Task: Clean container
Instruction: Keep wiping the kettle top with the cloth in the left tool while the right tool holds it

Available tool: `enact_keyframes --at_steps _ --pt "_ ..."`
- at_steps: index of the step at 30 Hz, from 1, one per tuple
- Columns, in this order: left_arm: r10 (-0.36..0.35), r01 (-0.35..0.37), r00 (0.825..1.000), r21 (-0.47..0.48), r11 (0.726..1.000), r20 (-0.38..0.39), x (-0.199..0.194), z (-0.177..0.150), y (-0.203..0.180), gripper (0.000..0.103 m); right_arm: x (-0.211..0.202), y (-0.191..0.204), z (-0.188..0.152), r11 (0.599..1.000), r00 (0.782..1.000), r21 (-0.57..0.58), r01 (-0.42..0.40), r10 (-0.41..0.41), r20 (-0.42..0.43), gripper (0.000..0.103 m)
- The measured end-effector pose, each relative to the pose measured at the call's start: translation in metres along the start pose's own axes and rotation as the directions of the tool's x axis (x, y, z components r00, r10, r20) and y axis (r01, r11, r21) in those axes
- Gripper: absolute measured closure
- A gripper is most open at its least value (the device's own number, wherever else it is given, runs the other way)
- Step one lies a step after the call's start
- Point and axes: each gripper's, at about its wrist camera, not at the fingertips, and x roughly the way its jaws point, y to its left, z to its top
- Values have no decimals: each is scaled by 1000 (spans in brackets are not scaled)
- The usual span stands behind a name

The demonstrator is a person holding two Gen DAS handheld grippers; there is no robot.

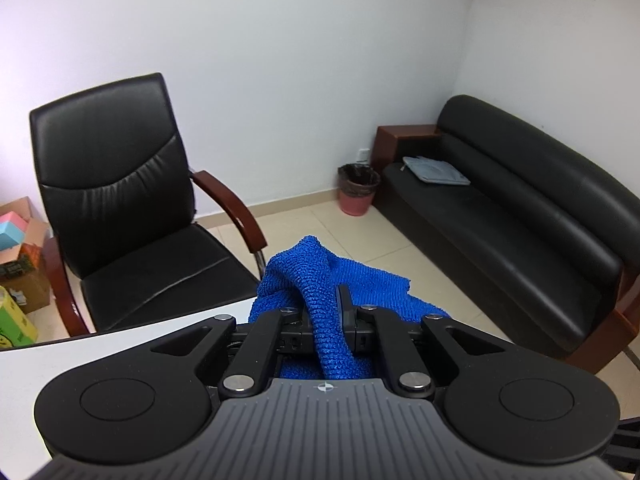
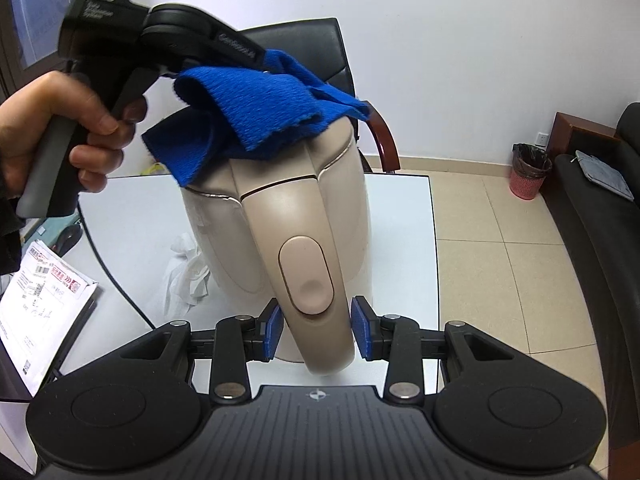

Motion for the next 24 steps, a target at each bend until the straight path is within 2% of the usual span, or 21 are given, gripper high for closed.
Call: enact_keyframes --at_steps 11,20,24 --pt "30 -30 999 -11 999 15 -27 -12 13 93 1 -2 0 1000 1000 -2 5 -5 -1 64" --pt "65 -64 997 -38 997 31 -53 -30 10 93 0 -3 1 1000 1000 -5 4 -4 -4 64" --pt "59 -57 998 -45 997 35 -66 -39 4 93 5 1 2 1000 1000 2 7 -7 -2 64"
